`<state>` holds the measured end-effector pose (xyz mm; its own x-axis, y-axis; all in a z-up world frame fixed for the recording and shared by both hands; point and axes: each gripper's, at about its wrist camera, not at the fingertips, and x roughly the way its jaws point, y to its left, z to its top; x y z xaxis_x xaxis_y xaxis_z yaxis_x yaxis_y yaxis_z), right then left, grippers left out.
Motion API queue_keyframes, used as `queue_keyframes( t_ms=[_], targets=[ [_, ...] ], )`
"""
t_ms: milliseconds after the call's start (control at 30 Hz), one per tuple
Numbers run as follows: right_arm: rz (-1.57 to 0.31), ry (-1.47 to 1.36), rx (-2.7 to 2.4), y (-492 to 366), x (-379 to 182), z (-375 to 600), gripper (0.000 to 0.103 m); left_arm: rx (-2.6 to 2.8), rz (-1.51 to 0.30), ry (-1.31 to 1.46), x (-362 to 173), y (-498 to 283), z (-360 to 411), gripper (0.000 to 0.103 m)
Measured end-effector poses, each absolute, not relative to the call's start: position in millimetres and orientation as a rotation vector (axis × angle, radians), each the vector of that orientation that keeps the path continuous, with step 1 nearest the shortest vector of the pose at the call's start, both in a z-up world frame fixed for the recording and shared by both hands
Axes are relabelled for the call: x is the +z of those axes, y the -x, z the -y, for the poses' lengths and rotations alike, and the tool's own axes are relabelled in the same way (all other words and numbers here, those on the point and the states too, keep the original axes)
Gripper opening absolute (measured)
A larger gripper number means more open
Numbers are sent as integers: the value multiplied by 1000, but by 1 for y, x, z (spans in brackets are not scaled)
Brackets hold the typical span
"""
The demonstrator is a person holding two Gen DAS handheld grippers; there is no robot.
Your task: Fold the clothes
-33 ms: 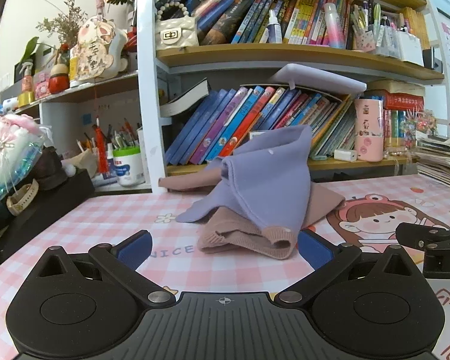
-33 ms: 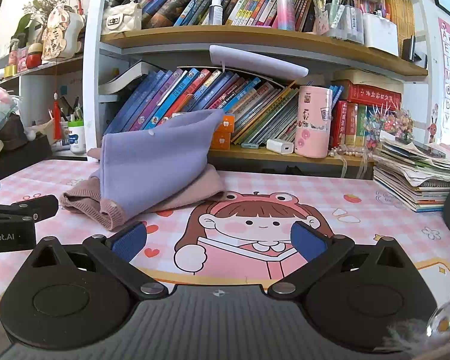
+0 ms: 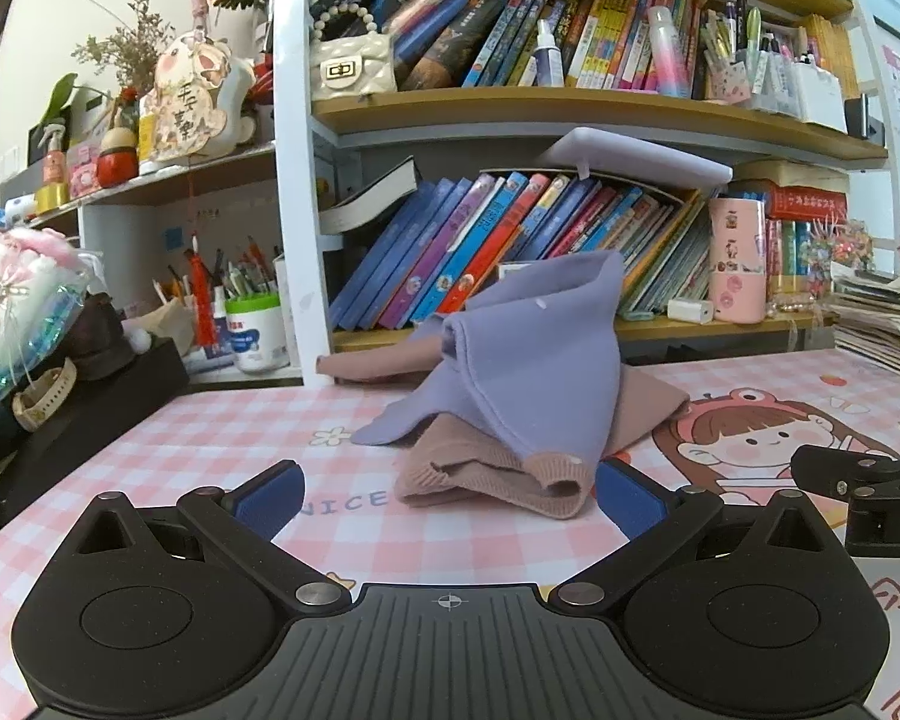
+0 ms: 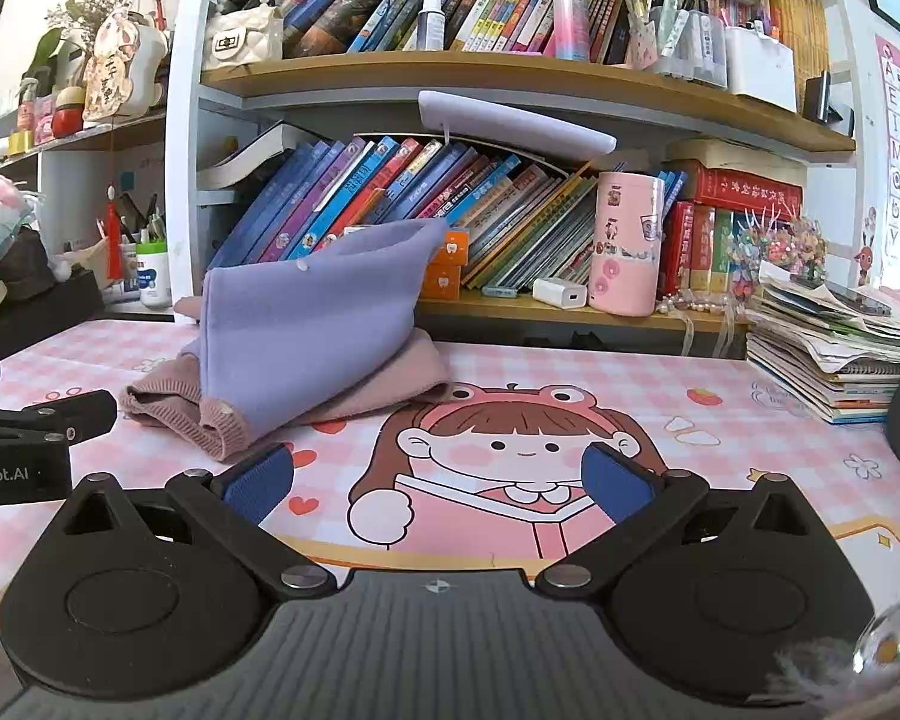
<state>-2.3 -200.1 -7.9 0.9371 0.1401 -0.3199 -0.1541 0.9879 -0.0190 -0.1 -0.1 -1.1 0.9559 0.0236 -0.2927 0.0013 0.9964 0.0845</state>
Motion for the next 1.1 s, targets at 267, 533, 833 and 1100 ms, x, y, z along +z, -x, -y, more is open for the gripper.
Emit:
queue_keyframes(
  t_ms=[267,533,833,1100],
  targets=[
    [-318,41,146,2,-7,200,103,19,-298,-90,2,3,-1,103],
    [-315,37,149,2,-8,202,103,23,-302,-91,5,-1,0,103],
    [-314,40,149,3,-7,201,103,29,-301,-95,2,0,2,103],
    [-315,41,152,3,-7,201,103,22,-298,-84,1,0,-1,103]
  ],
)
